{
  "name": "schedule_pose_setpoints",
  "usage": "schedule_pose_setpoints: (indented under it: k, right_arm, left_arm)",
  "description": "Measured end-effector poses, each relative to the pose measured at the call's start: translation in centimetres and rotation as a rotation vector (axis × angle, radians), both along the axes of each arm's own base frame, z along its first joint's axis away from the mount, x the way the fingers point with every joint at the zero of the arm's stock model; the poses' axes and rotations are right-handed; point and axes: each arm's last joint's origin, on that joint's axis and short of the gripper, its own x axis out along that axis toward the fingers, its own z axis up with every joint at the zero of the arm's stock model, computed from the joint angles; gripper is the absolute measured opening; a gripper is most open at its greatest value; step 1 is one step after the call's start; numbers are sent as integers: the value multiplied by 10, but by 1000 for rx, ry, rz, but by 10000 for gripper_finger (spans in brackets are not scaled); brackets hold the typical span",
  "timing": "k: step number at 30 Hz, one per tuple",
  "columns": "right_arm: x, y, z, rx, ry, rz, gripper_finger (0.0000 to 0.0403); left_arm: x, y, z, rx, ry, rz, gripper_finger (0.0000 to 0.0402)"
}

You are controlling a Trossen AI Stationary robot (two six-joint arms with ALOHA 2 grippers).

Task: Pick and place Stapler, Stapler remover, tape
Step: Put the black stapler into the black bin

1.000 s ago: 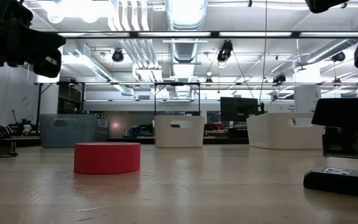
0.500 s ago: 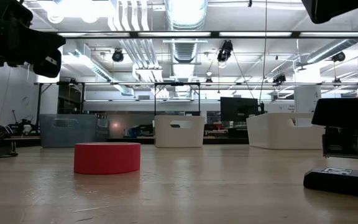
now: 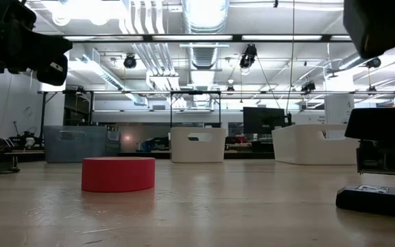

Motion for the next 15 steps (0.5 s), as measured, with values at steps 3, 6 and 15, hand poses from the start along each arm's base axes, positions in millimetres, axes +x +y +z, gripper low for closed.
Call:
schedule_pose_setpoints:
  k: [3,6,15]
  right_arm:
    - [2,2,-4,-45,49,6,208]
    - [4,3,-4,-70,62,36,183]
    - [9,2,16,-94,-38,106,113]
  left_arm:
    - [0,0,0,0,0,0,10]
    - [0,0,0,0,0,0,10]
    - [0,0,0,0,-1,0,10]
